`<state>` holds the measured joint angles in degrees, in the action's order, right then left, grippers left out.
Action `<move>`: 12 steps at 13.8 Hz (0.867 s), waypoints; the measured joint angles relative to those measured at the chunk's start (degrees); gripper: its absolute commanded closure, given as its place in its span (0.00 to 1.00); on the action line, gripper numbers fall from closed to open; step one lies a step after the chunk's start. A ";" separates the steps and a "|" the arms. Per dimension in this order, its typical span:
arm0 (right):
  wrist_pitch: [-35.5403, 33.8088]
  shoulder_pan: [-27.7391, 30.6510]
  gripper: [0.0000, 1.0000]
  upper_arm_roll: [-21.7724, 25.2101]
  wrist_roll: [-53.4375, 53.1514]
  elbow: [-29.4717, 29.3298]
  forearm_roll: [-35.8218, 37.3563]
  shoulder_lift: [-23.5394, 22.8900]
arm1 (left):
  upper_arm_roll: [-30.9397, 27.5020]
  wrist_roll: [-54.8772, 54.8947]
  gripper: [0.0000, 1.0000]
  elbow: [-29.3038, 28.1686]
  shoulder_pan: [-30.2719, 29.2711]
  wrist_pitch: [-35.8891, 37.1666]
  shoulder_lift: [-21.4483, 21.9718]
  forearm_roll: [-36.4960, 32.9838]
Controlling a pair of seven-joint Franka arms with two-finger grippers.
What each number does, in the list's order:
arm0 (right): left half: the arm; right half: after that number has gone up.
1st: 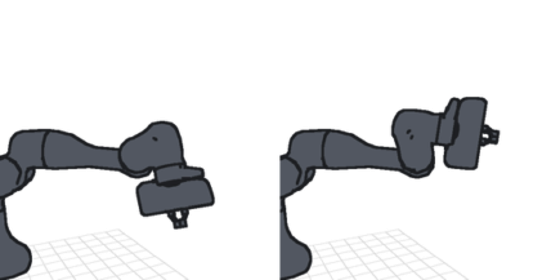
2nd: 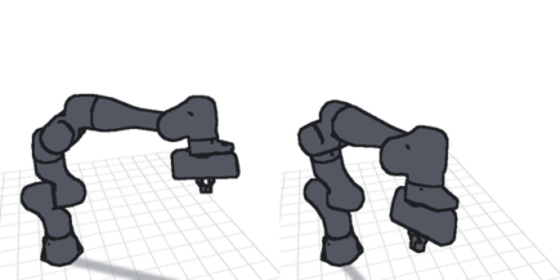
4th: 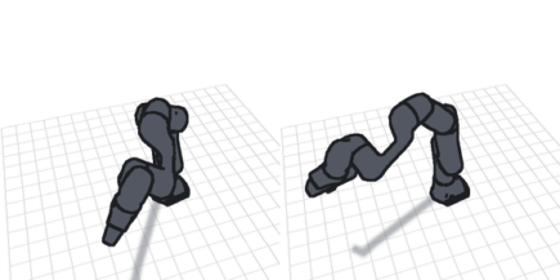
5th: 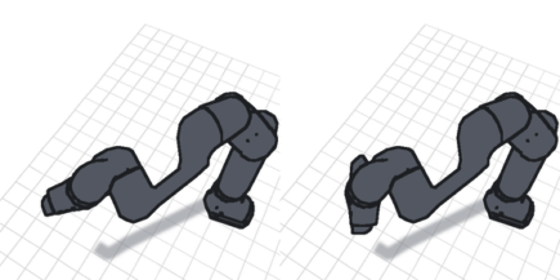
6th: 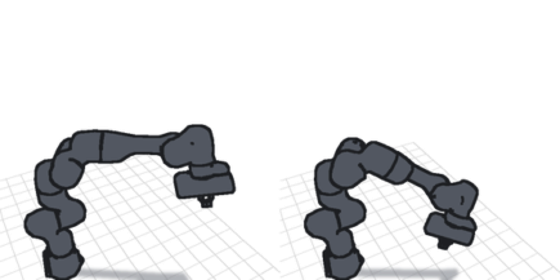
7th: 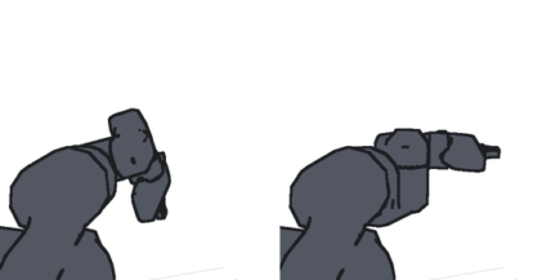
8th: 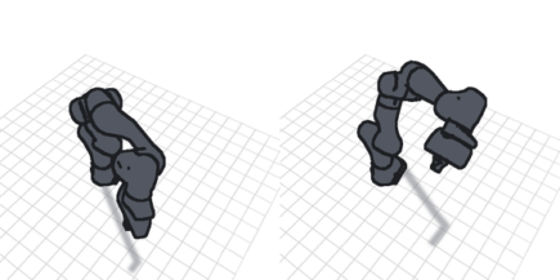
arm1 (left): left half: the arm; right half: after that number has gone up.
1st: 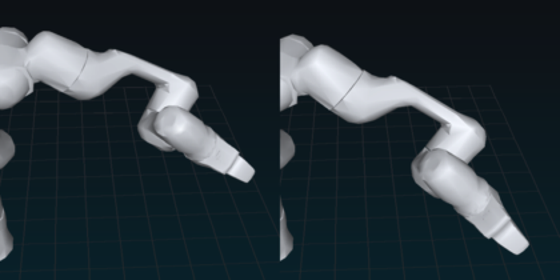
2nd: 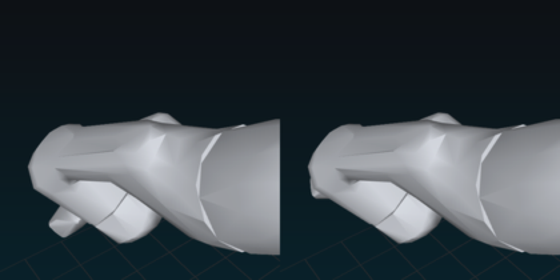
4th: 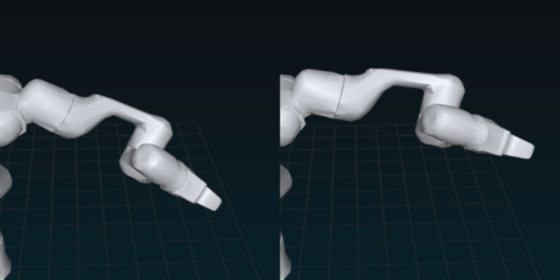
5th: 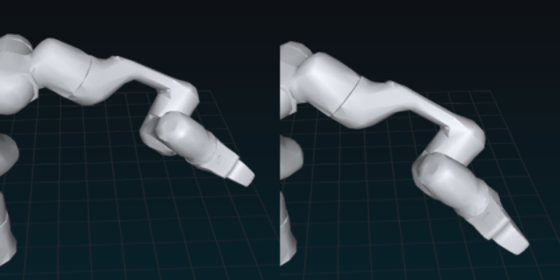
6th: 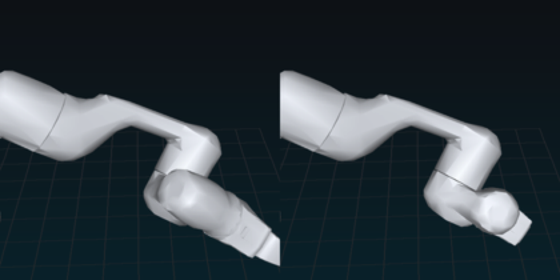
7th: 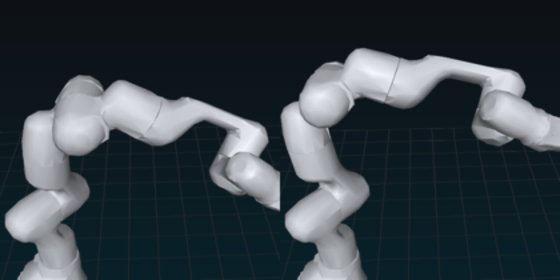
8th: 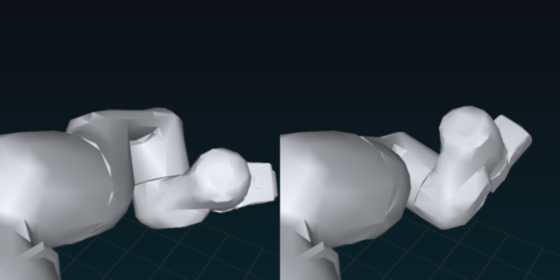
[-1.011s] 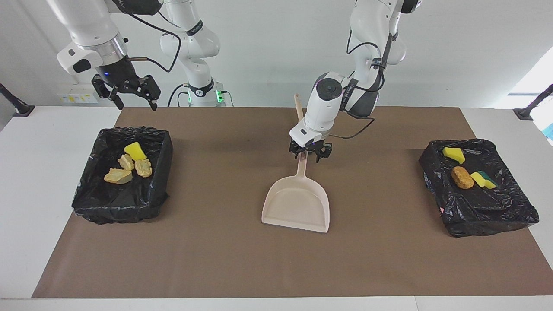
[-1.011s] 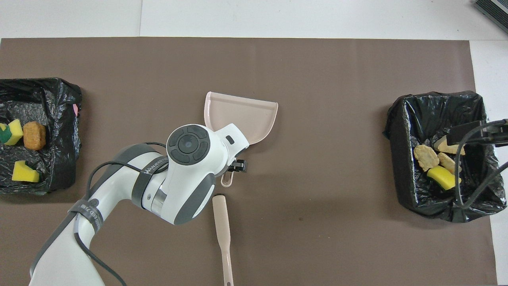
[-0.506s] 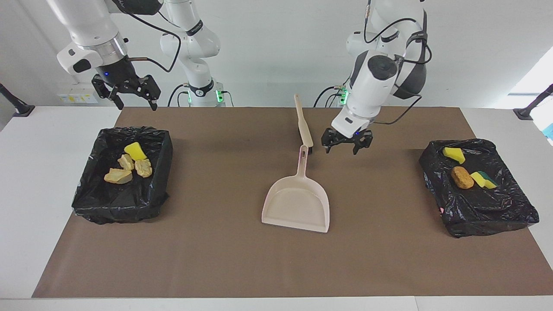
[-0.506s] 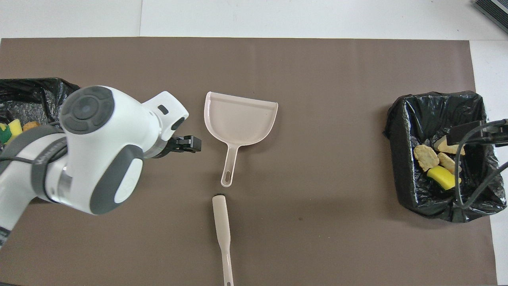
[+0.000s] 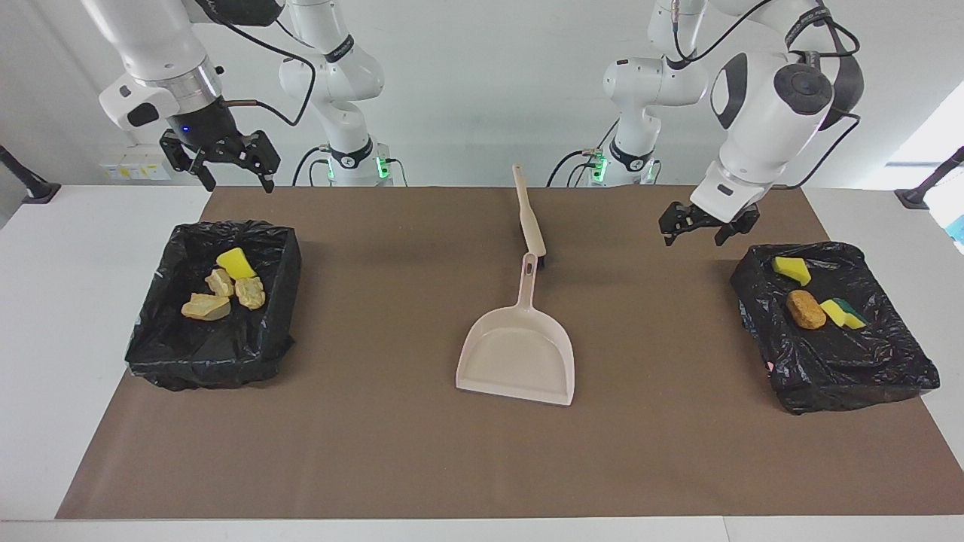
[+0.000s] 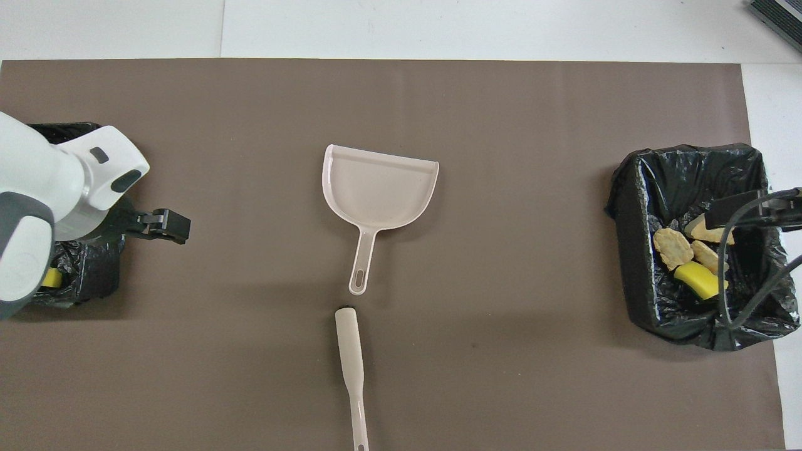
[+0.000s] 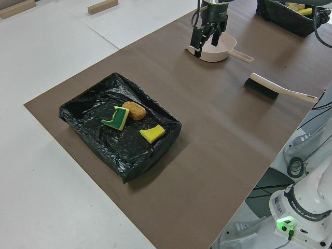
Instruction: Sweep and dump trash in bin
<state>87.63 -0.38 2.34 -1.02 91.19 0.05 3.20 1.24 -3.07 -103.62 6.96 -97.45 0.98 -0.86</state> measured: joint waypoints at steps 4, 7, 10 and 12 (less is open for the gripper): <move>0.00 0.00 0.00 0.00 0.00 0.00 0.00 0.00 | -0.43 6.44 0.00 7.41 -3.52 7.13 0.71 -0.27; 0.00 0.00 0.00 0.00 0.00 0.00 0.00 0.00 | 0.20 6.68 0.00 10.11 -3.48 9.51 3.25 -0.26; 0.00 0.00 0.00 0.00 0.00 0.00 0.00 0.00 | 1.12 6.67 0.00 10.31 -3.42 10.05 6.40 -0.26; 0.00 0.00 0.00 0.00 0.00 0.00 0.00 0.00 | 1.06 6.68 0.00 10.17 -3.44 9.96 6.62 -0.25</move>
<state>87.63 -0.38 2.34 -1.02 91.19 0.05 3.20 2.30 3.61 -93.45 3.51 -87.49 7.60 -1.11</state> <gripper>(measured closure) 0.000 0.000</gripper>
